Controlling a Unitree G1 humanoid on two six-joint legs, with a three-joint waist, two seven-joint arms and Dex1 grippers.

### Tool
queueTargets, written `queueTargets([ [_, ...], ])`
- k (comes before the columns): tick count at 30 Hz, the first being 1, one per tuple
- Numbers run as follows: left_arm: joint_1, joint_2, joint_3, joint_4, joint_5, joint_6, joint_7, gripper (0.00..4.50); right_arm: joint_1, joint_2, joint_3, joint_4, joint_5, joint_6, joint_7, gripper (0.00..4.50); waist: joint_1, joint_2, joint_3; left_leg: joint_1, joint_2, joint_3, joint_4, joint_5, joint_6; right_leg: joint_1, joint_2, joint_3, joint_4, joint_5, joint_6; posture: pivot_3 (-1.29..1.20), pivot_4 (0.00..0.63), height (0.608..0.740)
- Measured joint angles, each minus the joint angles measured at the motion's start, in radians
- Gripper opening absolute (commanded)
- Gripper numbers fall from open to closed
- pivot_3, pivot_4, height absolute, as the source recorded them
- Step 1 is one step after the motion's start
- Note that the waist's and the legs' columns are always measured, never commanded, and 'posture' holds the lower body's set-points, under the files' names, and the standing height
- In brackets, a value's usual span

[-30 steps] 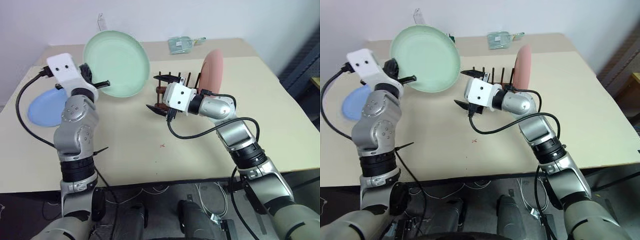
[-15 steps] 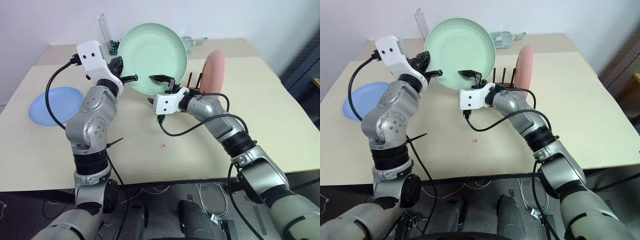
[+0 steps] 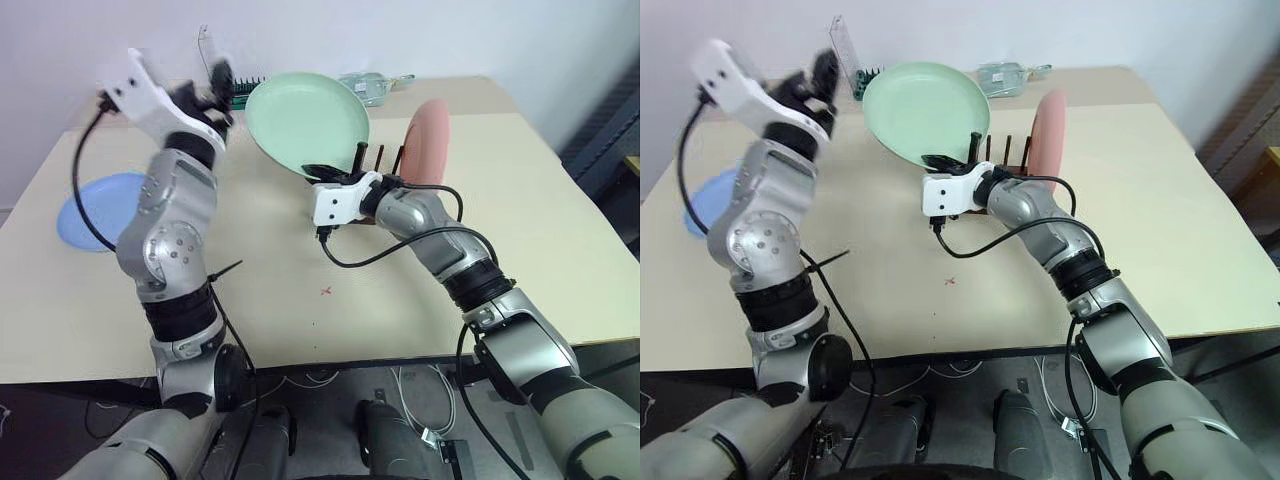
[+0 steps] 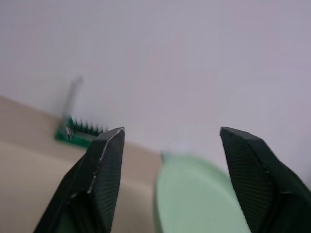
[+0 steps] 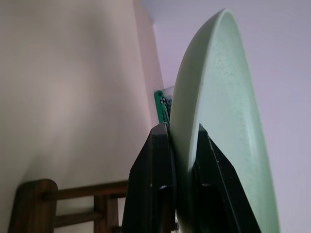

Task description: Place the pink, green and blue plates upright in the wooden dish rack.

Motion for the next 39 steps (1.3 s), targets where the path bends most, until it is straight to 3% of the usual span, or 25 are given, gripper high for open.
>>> queueTargets([
  [5, -0.026, 0.194, 0.16, 0.154, 0.011, -0.13, 0.006, 2.92, 0.024, 0.033, -0.126, -0.082, 0.182, 0.077, 0.04, 0.0, -0.012, 0.0, 0.0, 0.0, 0.001, -0.001, 0.0, 0.0, 0.0, 0.0, 0.002, 0.0, 0.0, 0.0, 0.0, 0.0, 0.15, 0.74],
  [7, 0.031, 0.302, 0.138, 0.192, 0.067, -0.136, -0.048, 2.92, 0.04, 0.074, -0.199, -0.157, 0.309, 0.158, 0.067, 0.0, -0.017, 0.0, 0.0, 0.0, 0.001, -0.001, -0.001, 0.0, 0.0, 0.0, 0.001, 0.0, 0.0, 0.0, 0.0, 0.0, 0.15, 0.74],
  [10, 0.138, 0.387, 0.008, 0.234, 0.123, -0.075, -0.161, 2.92, 0.056, 0.151, -0.282, -0.295, 0.493, 0.314, 0.089, 0.0, -0.011, 0.001, 0.0, 0.0, 0.0, -0.002, 0.0, -0.001, 0.001, 0.0, 0.001, 0.0, 0.001, 0.0, -0.001, 0.0, 0.15, 0.74],
  [14, 0.328, 0.402, -0.215, 0.229, 0.142, -0.041, -0.37, 2.92, 0.1, 0.268, -0.427, -0.535, 0.84, 0.653, 0.038, 0.0, -0.009, 0.001, 0.0, 0.0, 0.001, -0.003, 0.0, -0.002, 0.004, 0.0, 0.001, 0.0, 0.001, 0.001, -0.001, 0.0, 0.15, 0.74],
  [20, 0.451, 0.386, -0.386, 0.062, 0.103, -0.11, -0.65, 2.92, 0.108, 0.344, -0.639, -0.601, 1.113, 0.987, -0.211, 0.0, -0.012, 0.004, 0.001, -0.001, 0.002, -0.002, -0.002, -0.002, 0.003, -0.002, 0.002, 0.0, 0.002, 0.002, -0.003, 0.0, 0.15, 0.74],
  [25, 0.503, 0.386, -0.456, -0.011, 0.08, -0.129, -0.787, 2.92, 0.095, 0.338, -0.718, -0.571, 1.187, 1.08, -0.319, 0.0, -0.023, 0.008, 0.001, 0.0, 0.003, -0.001, -0.004, -0.002, 0.004, -0.002, 0.002, 0.0, 0.002, 0.002, -0.003, 0.0, 0.15, 0.74],
  [39, 0.505, 0.363, -0.456, -0.015, 0.076, -0.13, -0.803, 2.92, 0.016, 0.314, -0.724, -0.424, 1.191, 1.154, -0.412, 0.0, -0.023, 0.008, 0.001, 0.0, 0.003, 0.0, -0.003, -0.002, 0.004, -0.002, 0.002, 0.0, 0.002, 0.002, -0.003, 0.0, 0.15, 0.74],
])
